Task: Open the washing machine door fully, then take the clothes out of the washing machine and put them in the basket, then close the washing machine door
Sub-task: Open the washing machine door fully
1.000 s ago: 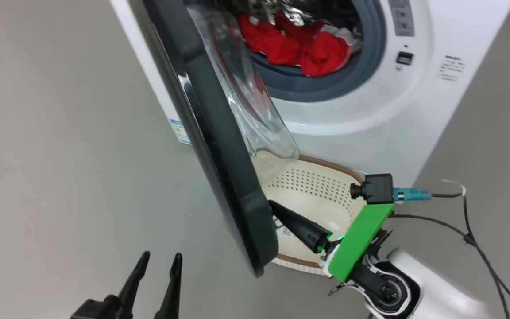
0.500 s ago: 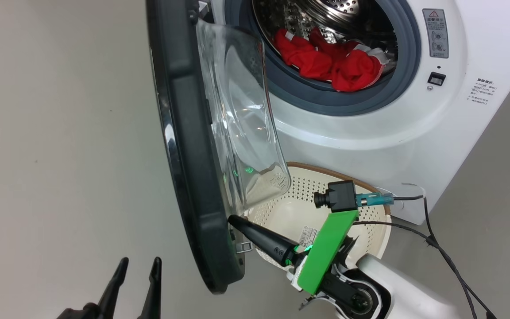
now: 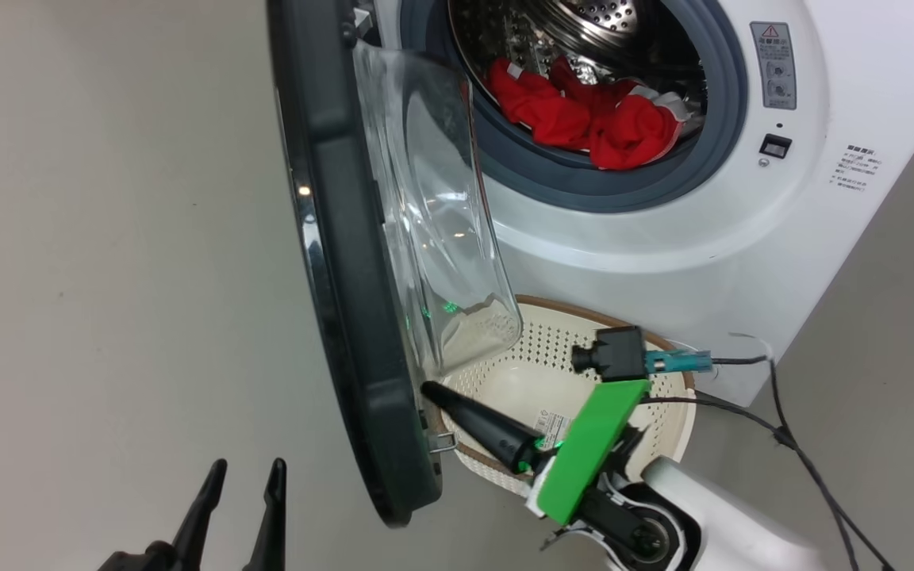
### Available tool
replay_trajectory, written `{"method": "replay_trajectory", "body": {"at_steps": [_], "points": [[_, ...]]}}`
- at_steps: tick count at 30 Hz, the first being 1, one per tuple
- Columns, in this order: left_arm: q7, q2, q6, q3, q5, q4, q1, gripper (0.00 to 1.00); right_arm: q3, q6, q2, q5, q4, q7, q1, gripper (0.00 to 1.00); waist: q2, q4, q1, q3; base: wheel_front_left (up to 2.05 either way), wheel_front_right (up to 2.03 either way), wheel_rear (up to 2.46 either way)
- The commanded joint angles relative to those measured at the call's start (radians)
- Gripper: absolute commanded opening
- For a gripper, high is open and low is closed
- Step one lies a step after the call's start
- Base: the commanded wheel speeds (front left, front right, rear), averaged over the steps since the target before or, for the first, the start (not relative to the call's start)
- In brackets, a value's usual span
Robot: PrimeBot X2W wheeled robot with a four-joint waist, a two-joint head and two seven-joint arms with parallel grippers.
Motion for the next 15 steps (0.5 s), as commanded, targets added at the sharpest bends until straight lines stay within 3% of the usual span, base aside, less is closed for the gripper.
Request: {"method": "replay_trajectory", "body": {"at_steps": [1,2,3,15], "points": [[-0.012,0.008,0.002,0.028,0.001,-0.021,-0.006,1.0,-0.006,0.008,0.004,-0.01,-0.015,-0.025,0.002,0.8,0.0,-0.004,0.0,-0.006,0.0,0.0,0.0],[-0.012,0.008,0.002,0.028,0.001,-0.021,-0.006,1.0,-0.006,0.008,0.004,-0.01,-0.015,-0.025,0.002,0.8,0.0,-0.004,0.0,-0.006,0.0,0.0,0.0],[-0.012,0.008,0.001,0.028,0.002,-0.019,-0.006,1.0,-0.007,0.008,-0.001,-0.01,-0.012,-0.034,0.008,1.0,0.0,-0.006,0.0,-0.008,0.0,0.0,0.0],[-0.012,0.008,-0.006,0.026,0.007,0.014,-0.015,1.0,-0.025,0.008,-0.095,-0.013,0.024,-0.147,0.145,1.0,0.0,-0.04,0.0,-0.027,0.0,0.0,0.0]]}}
